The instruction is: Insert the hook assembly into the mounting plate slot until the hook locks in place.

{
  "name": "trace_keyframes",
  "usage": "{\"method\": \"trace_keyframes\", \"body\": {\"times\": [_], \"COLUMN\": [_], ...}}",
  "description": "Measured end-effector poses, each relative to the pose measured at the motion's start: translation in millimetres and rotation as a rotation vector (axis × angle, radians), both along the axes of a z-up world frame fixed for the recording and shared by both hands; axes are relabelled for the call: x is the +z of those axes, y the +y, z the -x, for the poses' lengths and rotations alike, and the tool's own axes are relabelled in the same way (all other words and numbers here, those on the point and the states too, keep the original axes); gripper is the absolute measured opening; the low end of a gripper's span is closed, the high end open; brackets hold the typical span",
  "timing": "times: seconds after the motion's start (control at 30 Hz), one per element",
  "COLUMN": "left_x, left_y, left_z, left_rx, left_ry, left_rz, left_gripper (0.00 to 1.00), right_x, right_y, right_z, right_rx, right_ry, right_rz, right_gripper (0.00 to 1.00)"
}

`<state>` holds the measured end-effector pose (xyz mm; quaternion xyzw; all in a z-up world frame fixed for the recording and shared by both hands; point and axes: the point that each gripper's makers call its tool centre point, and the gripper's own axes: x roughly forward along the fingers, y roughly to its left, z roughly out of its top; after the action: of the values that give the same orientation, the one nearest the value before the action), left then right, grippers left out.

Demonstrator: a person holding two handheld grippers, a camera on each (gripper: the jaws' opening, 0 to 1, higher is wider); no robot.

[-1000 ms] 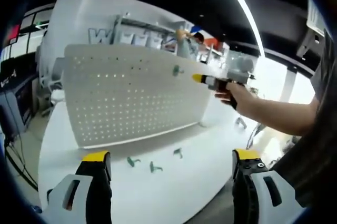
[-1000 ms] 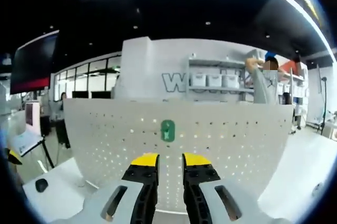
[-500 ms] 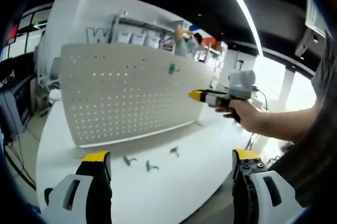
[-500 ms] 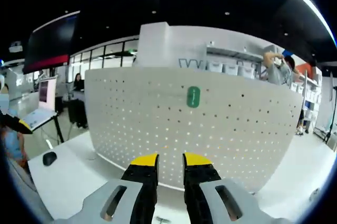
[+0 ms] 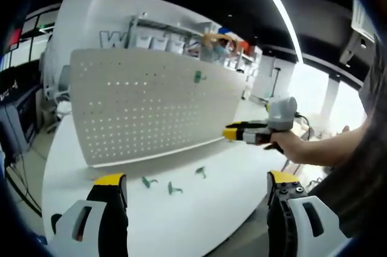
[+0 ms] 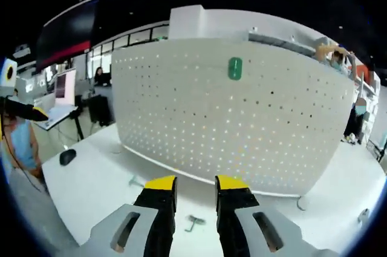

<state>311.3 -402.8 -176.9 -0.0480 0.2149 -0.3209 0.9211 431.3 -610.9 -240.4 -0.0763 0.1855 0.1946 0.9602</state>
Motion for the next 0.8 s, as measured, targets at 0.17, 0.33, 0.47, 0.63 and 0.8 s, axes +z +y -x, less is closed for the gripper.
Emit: {"method": "trace_keyframes", "body": {"times": [0.17,0.33,0.47,0.63,0.8], "left_x": [-3.2,-7.4,-10.5,-14.2,-18.7], "left_y": [-3,-4,-6,-6,-7], "left_z": [1.2,1.8,2.4,4.2,6.5], "left_rx": [-0.009,-0.014,-0.022,-0.026,-0.03], "left_ry": [0.01,0.025,0.034,0.046,0.06], "left_rz": [-0.004,-0.009,-0.015,-0.018,-0.02], "left_gripper": [0.98,0.98,0.99,0.99,0.99], "right_x": [-17.1,-34.2,-45.1,-57.8,-69.8], "right_y": [0,-7,-9,-11,-5], "right_z": [19,33,43,53,64], "right_rx": [0.023,0.014,0.024,0.037,0.068], "right_ry": [0.04,0.084,0.112,0.148,0.183], "right_rz": [0.002,-0.007,0.005,0.021,0.033], "right_gripper": [0.27,0.28,0.28,0.29,0.3]}}
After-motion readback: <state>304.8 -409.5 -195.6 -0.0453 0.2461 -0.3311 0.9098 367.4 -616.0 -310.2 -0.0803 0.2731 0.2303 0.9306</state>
